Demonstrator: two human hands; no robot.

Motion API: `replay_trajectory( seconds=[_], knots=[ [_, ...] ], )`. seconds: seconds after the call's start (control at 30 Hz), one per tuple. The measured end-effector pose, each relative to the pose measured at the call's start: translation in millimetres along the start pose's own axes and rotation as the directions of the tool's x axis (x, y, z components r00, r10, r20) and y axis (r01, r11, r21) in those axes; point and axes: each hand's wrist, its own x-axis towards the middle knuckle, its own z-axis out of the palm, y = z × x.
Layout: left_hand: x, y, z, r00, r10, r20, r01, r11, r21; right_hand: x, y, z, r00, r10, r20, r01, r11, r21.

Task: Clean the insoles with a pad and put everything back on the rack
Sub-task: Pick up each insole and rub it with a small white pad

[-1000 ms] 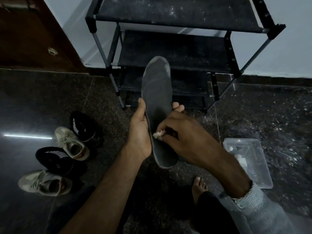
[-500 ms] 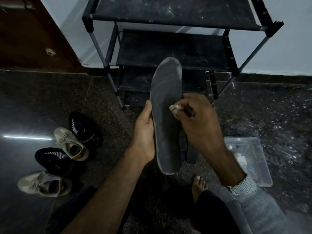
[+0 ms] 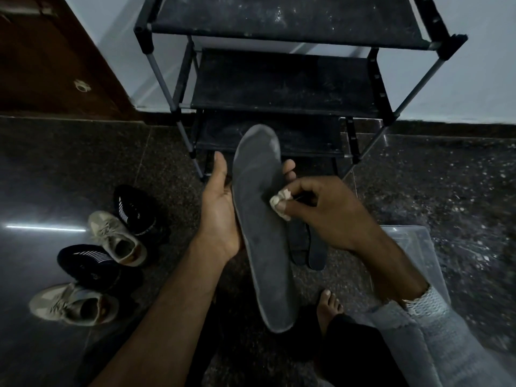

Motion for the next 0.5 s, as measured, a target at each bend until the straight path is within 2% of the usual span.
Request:
replay_trajectory(
  seconds=[0.1,0.2,0.27,0.33,0.4,0.5],
  knots=[
    [0.5,0.0,-3.9,1.0,-0.021,0.013,0.021,0.999,-0.034,-2.5,-3.2,0.8,0.994,0.011,0.105,-0.005,0.998,-0.059],
    [0.9,0.3,-4.8,0.999,-0.014,-0.05,0.014,1.0,-0.002,-2.4,-3.1,-0.9,0.995,-0.004,0.103,0.015,0.994,-0.109],
    [0.5,1.0,-2.8,0.996,-0.001,-0.084,0.003,1.0,0.03,-1.8,-2.1,-1.4,0.999,-0.035,0.016,0.036,0.996,-0.084],
    [0.5,0.6,-0.1,0.993,0.027,-0.115,-0.019,0.998,0.065,-1.3,-3.1,-1.1,0.986,-0.068,-0.149,0.061,0.997,-0.051],
    [1.2,-2.4,2.6,0.988,0.043,-0.146,-0.028,0.994,0.106,-0.9,-5.5,-1.0,0.944,-0.137,-0.3,0.104,0.987,-0.125],
    [0.5,-7.9,6.5,0.988,0.035,-0.153,-0.013,0.99,0.14,1.2,-3.9,1.3,0.903,-0.211,-0.375,0.126,0.963,-0.238]
  ],
)
